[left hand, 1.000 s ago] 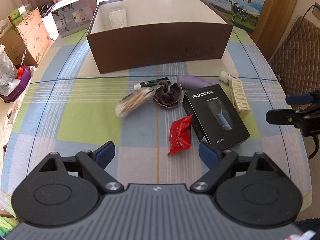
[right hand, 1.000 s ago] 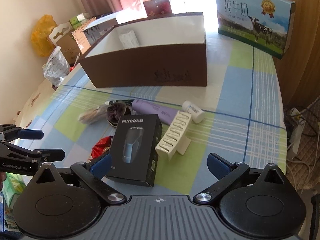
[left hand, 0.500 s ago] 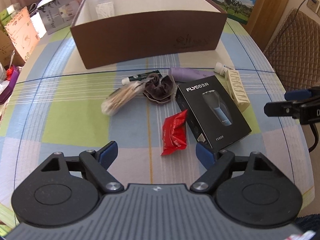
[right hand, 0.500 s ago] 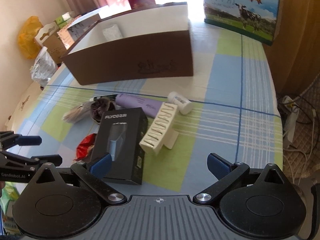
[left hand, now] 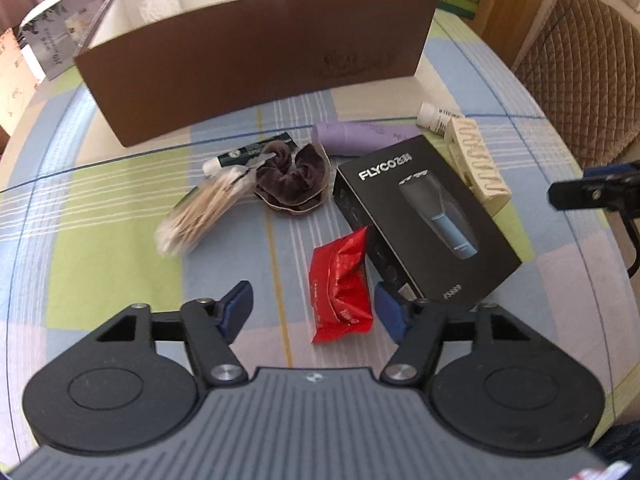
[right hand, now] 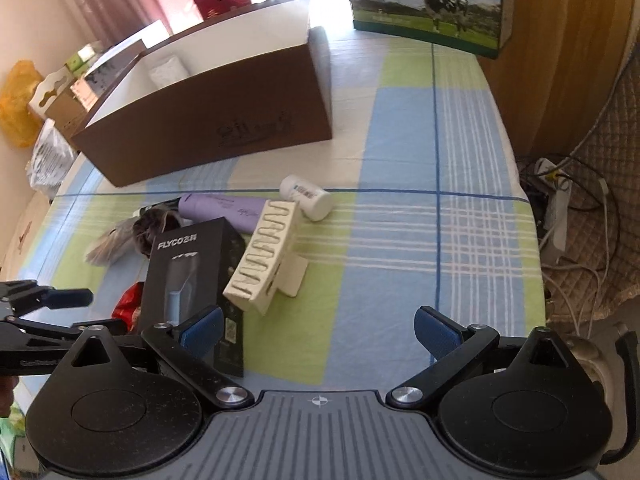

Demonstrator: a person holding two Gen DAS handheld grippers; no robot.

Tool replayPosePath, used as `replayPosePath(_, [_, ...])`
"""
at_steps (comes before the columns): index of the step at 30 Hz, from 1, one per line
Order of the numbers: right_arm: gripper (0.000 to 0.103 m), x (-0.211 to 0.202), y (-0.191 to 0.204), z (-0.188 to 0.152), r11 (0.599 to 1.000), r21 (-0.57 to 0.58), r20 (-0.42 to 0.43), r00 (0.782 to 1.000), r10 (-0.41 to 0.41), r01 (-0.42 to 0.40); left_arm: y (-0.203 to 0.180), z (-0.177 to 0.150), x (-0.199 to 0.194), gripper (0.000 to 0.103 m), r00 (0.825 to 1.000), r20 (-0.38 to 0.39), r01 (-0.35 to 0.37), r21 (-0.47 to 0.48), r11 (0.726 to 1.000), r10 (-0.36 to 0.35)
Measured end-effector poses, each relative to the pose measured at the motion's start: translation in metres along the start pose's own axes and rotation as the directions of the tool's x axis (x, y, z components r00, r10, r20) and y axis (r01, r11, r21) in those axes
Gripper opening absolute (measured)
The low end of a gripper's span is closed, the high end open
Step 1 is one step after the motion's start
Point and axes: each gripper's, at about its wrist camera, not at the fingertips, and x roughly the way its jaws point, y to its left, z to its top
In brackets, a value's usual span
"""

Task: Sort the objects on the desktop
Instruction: 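Grasp the red snack packet with the left tool while the right tool grasps the cream plastic rack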

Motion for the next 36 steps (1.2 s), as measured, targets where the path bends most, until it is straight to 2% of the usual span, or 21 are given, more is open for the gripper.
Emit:
replayPosePath(5, [0.099, 0.002, -0.001, 0.004, 1.000, 0.022, 0.006, 1.000, -0.005, 0.005, 0.001, 0.005, 0.014, 0.055, 0.999, -0.013, 0.032, 0.017, 0.999, -0.032])
replayPosePath(11, [0.099, 0.007, 0.006, 0.010, 1.000, 0.016, 0.026, 1.000, 0.004, -0.004, 0.006, 0.007, 0.029, 0.029, 0.998, -0.046, 0.052, 0.015, 0.999, -0.052])
replayPosePath(18, [0.098, 0.023, 0.021, 0.020, 1.000, -0.021, 0.037, 0.999, 0.002, -0.002, 0.030, 0.000, 0.027, 0.029, 0.999, -0.049, 0.012, -0.039, 0.999, -0.014])
replayPosePath(23, [0.082, 0.042, 0.030, 0.028, 0.999, -0.033, 0.026, 1.000, -0.007, 0.008, 0.048, -0.007, 0.022, 0.029, 0.998, -0.055, -0.017, -0.079, 0.997, 0.013])
replayPosePath(25, [0.071, 0.050, 0.031, 0.030, 1.000, -0.027, 0.013, 1.000, -0.009, 0.010, 0.054, -0.010, 0.020, 0.029, 0.998, -0.058, -0.027, -0.092, 0.995, 0.021])
replayPosePath(32, [0.059, 0.073, 0.038, 0.033, 0.998, -0.057, -0.026, 0.999, -0.019, 0.017, 0.068, -0.018, 0.013, 0.029, 0.997, -0.064, -0.043, -0.126, 0.991, 0.035])
replayPosePath(36, [0.042, 0.081, 0.039, 0.028, 0.996, -0.086, -0.040, 0.999, -0.012, 0.009, 0.073, -0.022, 0.009, 0.029, 0.997, -0.066, -0.044, -0.134, 0.990, 0.035])
